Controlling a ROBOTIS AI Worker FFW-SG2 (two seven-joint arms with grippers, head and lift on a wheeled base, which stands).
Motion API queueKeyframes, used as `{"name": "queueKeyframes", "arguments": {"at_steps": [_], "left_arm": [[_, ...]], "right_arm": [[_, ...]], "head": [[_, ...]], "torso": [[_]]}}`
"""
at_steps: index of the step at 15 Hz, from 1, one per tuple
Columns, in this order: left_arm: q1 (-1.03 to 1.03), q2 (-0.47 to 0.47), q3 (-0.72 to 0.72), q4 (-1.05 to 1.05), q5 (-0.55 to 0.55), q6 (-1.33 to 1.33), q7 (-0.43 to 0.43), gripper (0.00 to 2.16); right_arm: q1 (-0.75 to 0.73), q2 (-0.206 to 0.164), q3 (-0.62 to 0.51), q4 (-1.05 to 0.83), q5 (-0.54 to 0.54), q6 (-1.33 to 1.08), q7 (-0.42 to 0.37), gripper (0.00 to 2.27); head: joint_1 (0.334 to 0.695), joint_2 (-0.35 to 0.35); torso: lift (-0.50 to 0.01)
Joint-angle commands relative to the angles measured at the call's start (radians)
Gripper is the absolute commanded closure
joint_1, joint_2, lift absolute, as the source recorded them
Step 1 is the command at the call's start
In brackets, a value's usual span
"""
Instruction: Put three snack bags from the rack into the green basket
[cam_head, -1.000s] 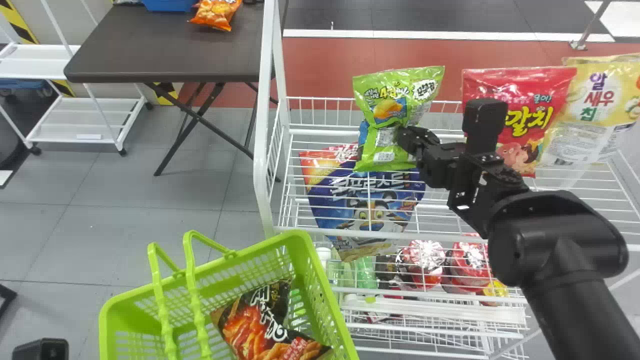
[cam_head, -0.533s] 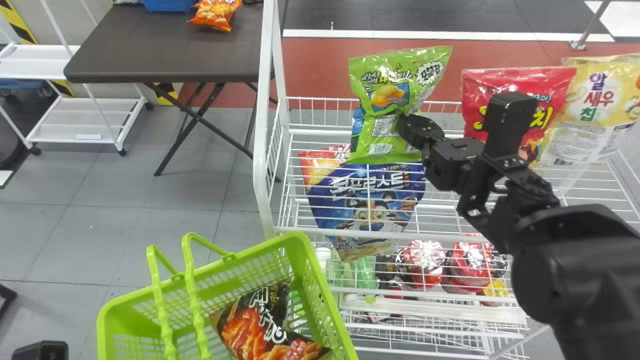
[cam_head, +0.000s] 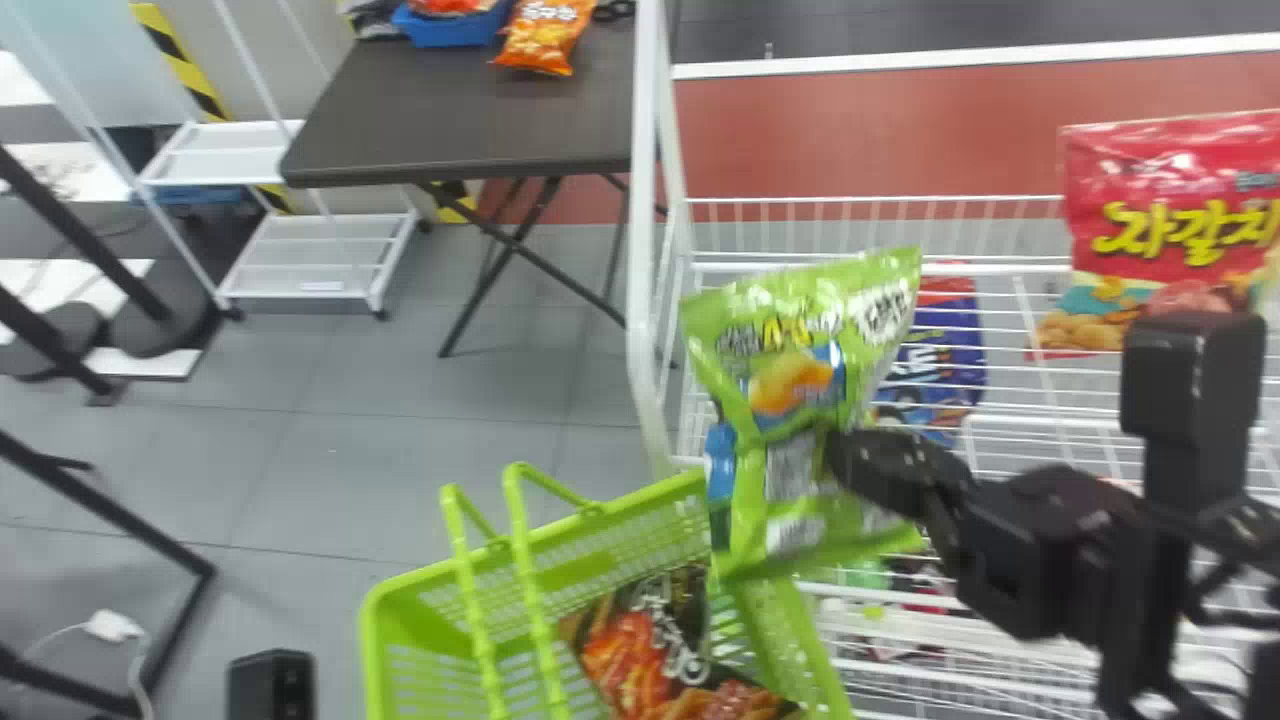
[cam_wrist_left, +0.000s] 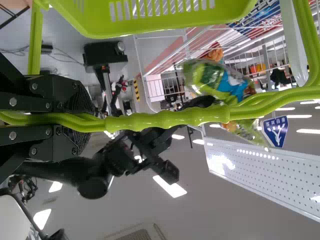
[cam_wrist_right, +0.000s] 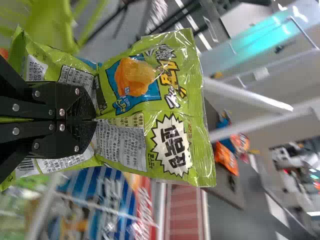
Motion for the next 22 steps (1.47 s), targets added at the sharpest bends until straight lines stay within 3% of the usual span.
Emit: {"name": "queueKeyframes", "arguments": {"at_steps": [1,2,4,5,6,7,8,9,11,14,17,19,20,22], "left_arm": [[0.000,-0.006,-0.007,0.000,0.000,0.000,-0.010,2.15],[0.001,-0.006,-0.007,0.000,0.000,0.000,-0.010,2.15],[0.003,-0.006,-0.007,0.000,0.000,0.000,-0.010,2.15],[0.004,-0.006,-0.007,0.000,0.000,0.000,-0.010,2.15],[0.004,-0.006,-0.009,0.000,0.000,0.000,-0.010,2.15],[0.004,-0.006,-0.009,0.000,0.000,0.000,-0.010,2.15],[0.004,-0.006,-0.009,0.000,0.000,0.000,-0.010,2.15],[0.003,-0.006,-0.009,0.000,0.000,0.000,-0.010,2.15],[0.001,-0.006,-0.009,0.000,0.000,0.000,-0.010,2.15],[0.000,-0.006,-0.007,0.001,0.000,0.000,-0.010,2.15],[0.000,-0.006,-0.007,0.001,0.000,0.000,-0.010,2.15],[-0.006,-0.006,-0.007,0.004,0.000,0.000,-0.010,2.15],[-0.008,-0.006,-0.009,0.004,0.000,0.000,-0.010,2.15],[-0.008,-0.006,-0.007,0.010,0.000,0.000,-0.010,2.15]], "right_arm": [[0.007,-0.001,0.065,-0.025,-0.052,0.112,-0.001,2.25],[0.002,-0.001,0.113,-0.016,-0.046,0.118,-0.008,2.25],[-0.032,-0.001,0.195,0.060,-0.032,0.127,-0.027,2.25],[-0.055,-0.001,0.229,0.113,-0.029,0.127,-0.047,2.18],[-0.076,-0.001,0.254,0.159,-0.017,0.127,-0.050,1.96],[-0.094,-0.003,0.269,0.199,-0.009,0.142,-0.051,1.30],[-0.098,-0.005,0.277,0.211,-0.001,0.164,-0.050,0.14],[-0.098,-0.008,0.275,0.211,0.000,0.176,-0.048,0.00],[-0.088,-0.012,0.232,0.185,-0.026,0.176,-0.027,0.03],[-0.075,-0.012,0.050,0.116,-0.095,0.170,0.006,0.04],[-0.094,-0.009,-0.122,0.113,-0.023,0.047,-0.010,0.04],[-0.131,-0.008,-0.210,0.152,0.003,0.041,-0.010,0.04],[-0.157,-0.008,-0.236,0.190,0.042,0.010,-0.010,0.04],[-0.205,-0.008,-0.263,0.288,0.134,-0.088,-0.016,0.06]], "head": [[0.695,0.306],[0.695,0.348],[0.695,0.350],[0.695,0.350],[0.695,0.350],[0.695,0.350],[0.695,0.350],[0.695,0.350],[0.695,0.350],[0.695,0.350],[0.695,0.350],[0.695,0.237],[0.695,0.133],[0.695,0.039]], "torso": [[0.000],[0.000],[0.000],[0.000],[0.000],[0.000],[0.000],[0.000],[0.000],[0.000],[0.000],[0.000],[0.000],[0.000]]}}
